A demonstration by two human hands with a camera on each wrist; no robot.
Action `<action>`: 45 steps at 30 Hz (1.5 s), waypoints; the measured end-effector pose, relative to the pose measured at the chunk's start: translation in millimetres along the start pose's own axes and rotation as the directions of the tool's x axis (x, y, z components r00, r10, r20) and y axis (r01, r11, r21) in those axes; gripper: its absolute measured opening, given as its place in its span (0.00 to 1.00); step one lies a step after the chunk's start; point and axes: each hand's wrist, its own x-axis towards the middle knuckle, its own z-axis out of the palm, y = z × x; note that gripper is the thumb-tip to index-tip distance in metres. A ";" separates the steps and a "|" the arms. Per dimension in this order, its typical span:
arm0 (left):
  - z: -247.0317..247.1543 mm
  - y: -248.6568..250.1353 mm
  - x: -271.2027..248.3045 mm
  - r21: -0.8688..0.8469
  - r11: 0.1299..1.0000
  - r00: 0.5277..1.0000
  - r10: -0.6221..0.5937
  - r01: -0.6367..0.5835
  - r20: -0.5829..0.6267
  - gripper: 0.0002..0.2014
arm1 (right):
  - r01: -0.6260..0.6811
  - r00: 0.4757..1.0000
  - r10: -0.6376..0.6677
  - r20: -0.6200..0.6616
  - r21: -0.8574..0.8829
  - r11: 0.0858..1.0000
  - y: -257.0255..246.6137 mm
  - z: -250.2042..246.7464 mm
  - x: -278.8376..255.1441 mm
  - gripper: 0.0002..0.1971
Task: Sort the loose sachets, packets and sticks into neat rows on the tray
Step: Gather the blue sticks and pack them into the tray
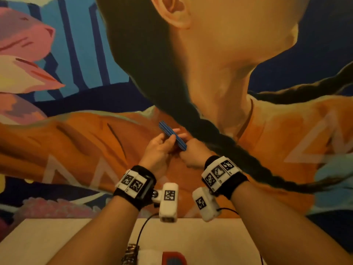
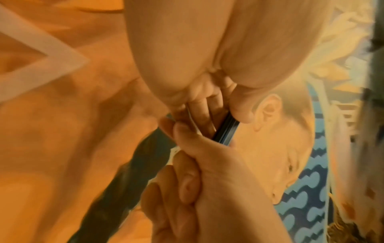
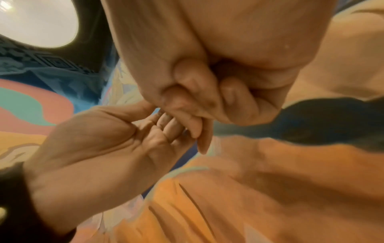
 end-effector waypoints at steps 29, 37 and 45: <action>-177.1 -378.8 -170.6 0.537 0.074 0.451 -0.646 0.840 -0.616 0.11 | -0.603 0.531 0.528 0.663 -0.142 0.785 277.4 291.6 -164.2 0.11; -181.2 -399.8 -120.3 0.634 -0.113 0.460 -0.593 0.765 -0.661 0.18 | -0.655 0.587 0.557 0.588 -0.059 0.753 315.8 316.0 -157.2 0.05; -180.1 -417.2 -102.4 0.669 -0.168 0.477 -0.580 0.724 -0.661 0.18 | -0.653 0.638 0.569 0.519 -0.028 0.757 336.1 325.5 -137.2 0.03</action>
